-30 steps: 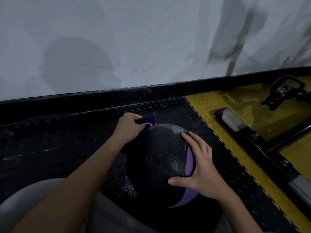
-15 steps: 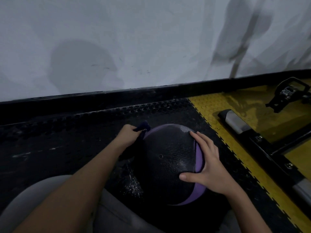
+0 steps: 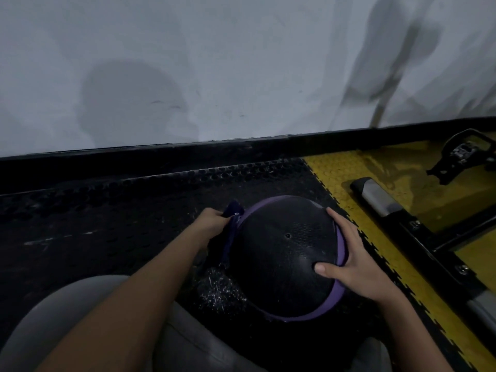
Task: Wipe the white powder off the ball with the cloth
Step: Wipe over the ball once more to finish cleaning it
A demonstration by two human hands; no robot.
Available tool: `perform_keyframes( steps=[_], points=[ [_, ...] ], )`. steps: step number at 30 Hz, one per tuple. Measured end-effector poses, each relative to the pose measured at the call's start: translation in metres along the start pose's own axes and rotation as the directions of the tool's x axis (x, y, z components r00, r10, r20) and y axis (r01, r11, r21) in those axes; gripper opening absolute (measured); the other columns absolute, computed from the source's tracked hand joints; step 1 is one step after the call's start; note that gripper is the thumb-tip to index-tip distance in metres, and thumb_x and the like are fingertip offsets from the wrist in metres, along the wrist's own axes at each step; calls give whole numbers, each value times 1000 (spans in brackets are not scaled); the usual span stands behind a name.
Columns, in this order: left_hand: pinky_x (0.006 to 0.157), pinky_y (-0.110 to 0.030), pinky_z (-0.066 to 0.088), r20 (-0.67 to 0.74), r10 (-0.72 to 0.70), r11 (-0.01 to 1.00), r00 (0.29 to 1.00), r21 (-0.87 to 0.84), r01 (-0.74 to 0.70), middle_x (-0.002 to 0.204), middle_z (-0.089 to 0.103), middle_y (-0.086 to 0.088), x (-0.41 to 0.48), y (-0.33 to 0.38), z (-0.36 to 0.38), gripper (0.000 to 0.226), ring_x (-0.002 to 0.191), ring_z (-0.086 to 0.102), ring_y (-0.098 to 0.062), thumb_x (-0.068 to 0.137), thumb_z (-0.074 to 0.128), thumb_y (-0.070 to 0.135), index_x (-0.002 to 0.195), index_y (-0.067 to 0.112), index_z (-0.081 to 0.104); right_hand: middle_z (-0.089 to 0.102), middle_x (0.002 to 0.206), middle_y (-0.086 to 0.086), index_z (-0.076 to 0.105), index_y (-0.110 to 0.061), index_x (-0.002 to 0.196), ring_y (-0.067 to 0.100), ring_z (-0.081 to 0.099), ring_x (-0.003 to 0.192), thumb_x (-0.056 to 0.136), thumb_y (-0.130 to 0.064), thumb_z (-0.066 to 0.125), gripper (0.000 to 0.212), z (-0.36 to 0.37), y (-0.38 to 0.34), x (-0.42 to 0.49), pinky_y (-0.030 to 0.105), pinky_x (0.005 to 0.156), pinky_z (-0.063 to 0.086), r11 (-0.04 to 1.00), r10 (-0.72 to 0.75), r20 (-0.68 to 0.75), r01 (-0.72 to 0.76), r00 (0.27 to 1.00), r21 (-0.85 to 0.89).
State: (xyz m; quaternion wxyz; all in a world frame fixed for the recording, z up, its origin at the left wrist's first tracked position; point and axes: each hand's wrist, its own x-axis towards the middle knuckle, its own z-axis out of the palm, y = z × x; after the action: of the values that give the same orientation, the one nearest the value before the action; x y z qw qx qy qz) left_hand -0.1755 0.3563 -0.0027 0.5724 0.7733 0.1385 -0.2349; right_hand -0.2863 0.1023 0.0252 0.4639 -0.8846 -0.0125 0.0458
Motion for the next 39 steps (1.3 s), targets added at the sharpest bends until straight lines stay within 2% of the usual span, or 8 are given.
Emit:
perform_keyframes(
  steps=[3,7,17,21,25,28,32,39],
  points=[
    [48,-22,44,81,-101,981,992,-157,112,76,63,-9,-3,-1,4,20,62,56,-18,89,61,16,105,3,65,20,143,-23,23,-61,131,10,27,134,42,-78,74,104,-6,4,0,52,108,31,996,18,5,-19,1000,85],
    [70,-37,51,-63,11,950,998,-310,-30,85,68,-12,-11,2,19,21,73,62,-24,88,63,13,106,2,65,22,142,-23,26,-63,129,13,29,134,44,-76,76,99,-4,8,0,53,107,32,993,1,-10,0,1000,115],
    [67,-8,43,-197,536,838,821,8,-545,85,61,16,-67,11,47,11,81,57,3,88,63,19,96,25,63,22,141,-22,24,-65,127,14,27,135,42,-80,71,99,0,7,2,54,108,29,998,-8,-34,10,999,64],
    [64,-27,42,-350,289,927,891,-128,-352,89,65,-4,-39,2,41,15,76,57,-15,93,55,21,100,11,64,20,141,-25,22,-66,127,14,23,136,42,-83,69,98,2,3,2,54,109,27,999,-1,-34,2,999,42],
    [55,-30,38,-278,-73,926,958,-375,-38,77,60,-9,-28,-7,36,21,68,54,-24,94,53,22,100,4,62,20,140,-24,22,-68,125,15,23,136,41,-83,68,97,3,2,0,55,109,27,999,6,-42,-4,999,44],
    [56,-26,42,-323,185,925,928,-262,-275,75,62,1,-43,-2,42,14,71,58,-18,92,56,21,93,11,65,21,139,-24,22,-65,125,16,23,136,40,-84,68,99,2,3,-2,55,109,27,999,9,-52,-7,999,43],
    [75,-17,43,-257,612,786,747,100,-610,88,59,14,-65,7,54,13,86,55,-5,89,61,21,101,20,65,22,139,-22,23,-63,126,15,24,135,41,-84,67,98,3,2,-2,55,108,27,999,0,-68,3,998,41],
    [56,-30,39,-301,105,951,948,-247,-184,72,62,-7,-26,3,33,20,71,58,-24,91,58,23,73,15,62,18,143,-23,21,-64,128,15,18,137,45,-85,65,96,9,-2,-1,55,109,24,1000,-25,-86,24,996,-9]
  ],
)
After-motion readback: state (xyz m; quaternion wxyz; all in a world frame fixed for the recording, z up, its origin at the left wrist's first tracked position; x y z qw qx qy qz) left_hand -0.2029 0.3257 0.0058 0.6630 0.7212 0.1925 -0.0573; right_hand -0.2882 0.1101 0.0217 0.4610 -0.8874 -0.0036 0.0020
